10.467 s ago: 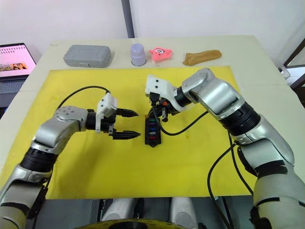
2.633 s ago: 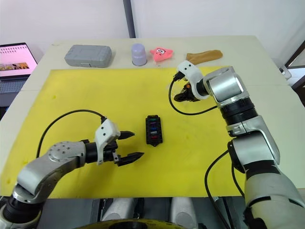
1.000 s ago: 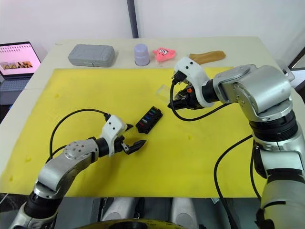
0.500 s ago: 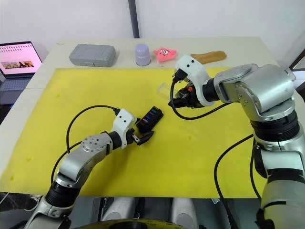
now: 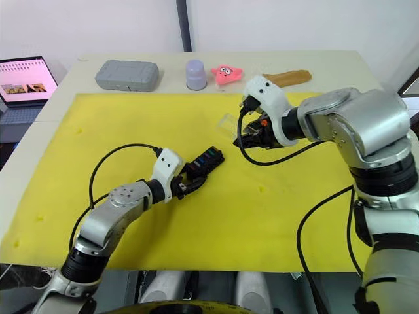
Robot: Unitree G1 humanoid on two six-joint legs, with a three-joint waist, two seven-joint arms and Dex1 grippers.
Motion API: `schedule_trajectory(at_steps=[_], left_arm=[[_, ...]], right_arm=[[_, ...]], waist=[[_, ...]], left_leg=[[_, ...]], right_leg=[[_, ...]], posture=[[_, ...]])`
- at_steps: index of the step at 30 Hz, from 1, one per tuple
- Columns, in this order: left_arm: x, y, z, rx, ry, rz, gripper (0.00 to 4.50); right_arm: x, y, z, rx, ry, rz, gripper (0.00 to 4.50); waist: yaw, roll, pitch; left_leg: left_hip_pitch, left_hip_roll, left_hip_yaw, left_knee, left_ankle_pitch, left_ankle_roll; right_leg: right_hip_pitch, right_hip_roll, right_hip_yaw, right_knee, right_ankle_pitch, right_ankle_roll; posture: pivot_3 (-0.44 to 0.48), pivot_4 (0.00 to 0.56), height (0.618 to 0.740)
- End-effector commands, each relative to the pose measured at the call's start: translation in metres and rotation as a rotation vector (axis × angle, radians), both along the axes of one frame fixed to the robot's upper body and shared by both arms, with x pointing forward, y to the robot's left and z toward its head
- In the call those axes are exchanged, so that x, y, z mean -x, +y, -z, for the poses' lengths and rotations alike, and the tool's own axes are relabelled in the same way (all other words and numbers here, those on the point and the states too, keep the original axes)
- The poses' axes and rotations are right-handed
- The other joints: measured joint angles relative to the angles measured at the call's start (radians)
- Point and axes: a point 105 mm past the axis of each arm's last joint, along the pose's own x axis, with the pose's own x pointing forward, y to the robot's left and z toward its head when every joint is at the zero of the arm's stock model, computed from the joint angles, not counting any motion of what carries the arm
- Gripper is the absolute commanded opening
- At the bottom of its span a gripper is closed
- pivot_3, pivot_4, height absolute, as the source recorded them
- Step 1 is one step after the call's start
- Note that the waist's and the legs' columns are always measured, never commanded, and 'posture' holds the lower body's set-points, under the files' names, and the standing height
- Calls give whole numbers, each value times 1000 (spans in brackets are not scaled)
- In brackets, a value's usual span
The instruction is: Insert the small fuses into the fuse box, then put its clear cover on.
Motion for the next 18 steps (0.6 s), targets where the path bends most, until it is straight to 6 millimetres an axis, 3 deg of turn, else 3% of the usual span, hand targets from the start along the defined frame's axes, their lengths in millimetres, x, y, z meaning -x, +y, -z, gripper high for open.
schedule_trajectory(at_steps=[1, 6, 13, 18], left_arm=[[17, -8, -11, 29, -11, 284, 2545], [15, 3, -2, -83, -40, 527, 2545], [-4, 4, 3, -154, -84, 634, 2545], [-7, 1, 5, -171, -103, 664, 2545]], right_arm=[[20, 14, 3, 31, 13, -190, 1690], [24, 31, 18, 81, 23, -317, 1690], [37, 49, 41, 181, 41, -429, 1690], [29, 53, 49, 232, 10, -401, 1690]], waist=[[-1, 0, 0], [-2, 0, 0], [0, 0, 0], [-1, 0, 0]], left_leg=[[0, 0, 0, 0, 0, 0], [1, 0, 0, 0, 0, 0], [0, 0, -1, 0, 0, 0], [0, 0, -1, 1, 0, 0]], right_leg=[[0, 0, 0, 0, 0, 0], [0, 0, -1, 0, 0, 0], [0, 0, -1, -1, 0, 0], [0, 0, -1, 0, 0, 0]], posture=[[0, 150, 740], [0, 150, 740], [0, 150, 740], [0, 150, 740]])
